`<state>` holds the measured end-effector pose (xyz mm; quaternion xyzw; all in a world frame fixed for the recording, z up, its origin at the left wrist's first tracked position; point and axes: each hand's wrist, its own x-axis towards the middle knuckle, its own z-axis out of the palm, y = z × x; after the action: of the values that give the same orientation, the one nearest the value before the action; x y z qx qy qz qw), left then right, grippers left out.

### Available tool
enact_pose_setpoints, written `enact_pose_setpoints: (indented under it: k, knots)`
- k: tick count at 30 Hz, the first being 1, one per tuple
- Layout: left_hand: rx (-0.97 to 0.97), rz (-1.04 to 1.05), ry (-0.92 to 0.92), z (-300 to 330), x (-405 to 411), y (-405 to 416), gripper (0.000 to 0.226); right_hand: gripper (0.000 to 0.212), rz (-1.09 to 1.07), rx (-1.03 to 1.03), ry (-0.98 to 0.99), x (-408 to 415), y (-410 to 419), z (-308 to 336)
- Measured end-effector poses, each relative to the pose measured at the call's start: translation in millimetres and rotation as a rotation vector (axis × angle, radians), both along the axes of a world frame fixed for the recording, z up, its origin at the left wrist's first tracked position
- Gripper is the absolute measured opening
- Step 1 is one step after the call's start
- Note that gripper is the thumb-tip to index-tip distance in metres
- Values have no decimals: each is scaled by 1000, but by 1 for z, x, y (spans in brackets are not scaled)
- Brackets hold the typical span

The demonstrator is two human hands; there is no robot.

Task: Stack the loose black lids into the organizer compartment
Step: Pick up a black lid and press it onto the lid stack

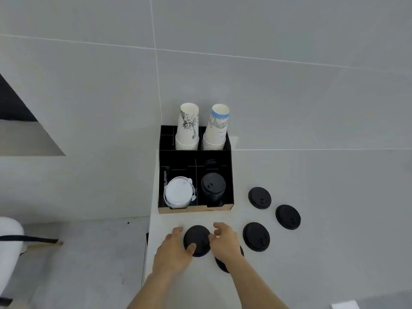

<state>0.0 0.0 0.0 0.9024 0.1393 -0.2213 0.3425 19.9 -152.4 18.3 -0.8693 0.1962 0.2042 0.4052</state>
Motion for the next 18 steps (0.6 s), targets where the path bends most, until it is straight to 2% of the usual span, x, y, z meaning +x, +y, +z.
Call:
enact_pose_setpoints:
  k: [4,7,12,18]
  knots:
    - [-77,56,53,-3,2,-1,73,59,-6,159,160,-1,5,-3]
    - [-156,73,75,-5,3,-4,71,56,-41,189,168,-1,5,-7]
    - [-212,144,-10,1,10,-8,61,39,-152,168,63,8,-1,2]
    - [-333,242,-141,33,40,-10,28,28,-184,146,-142,34,-18,30]
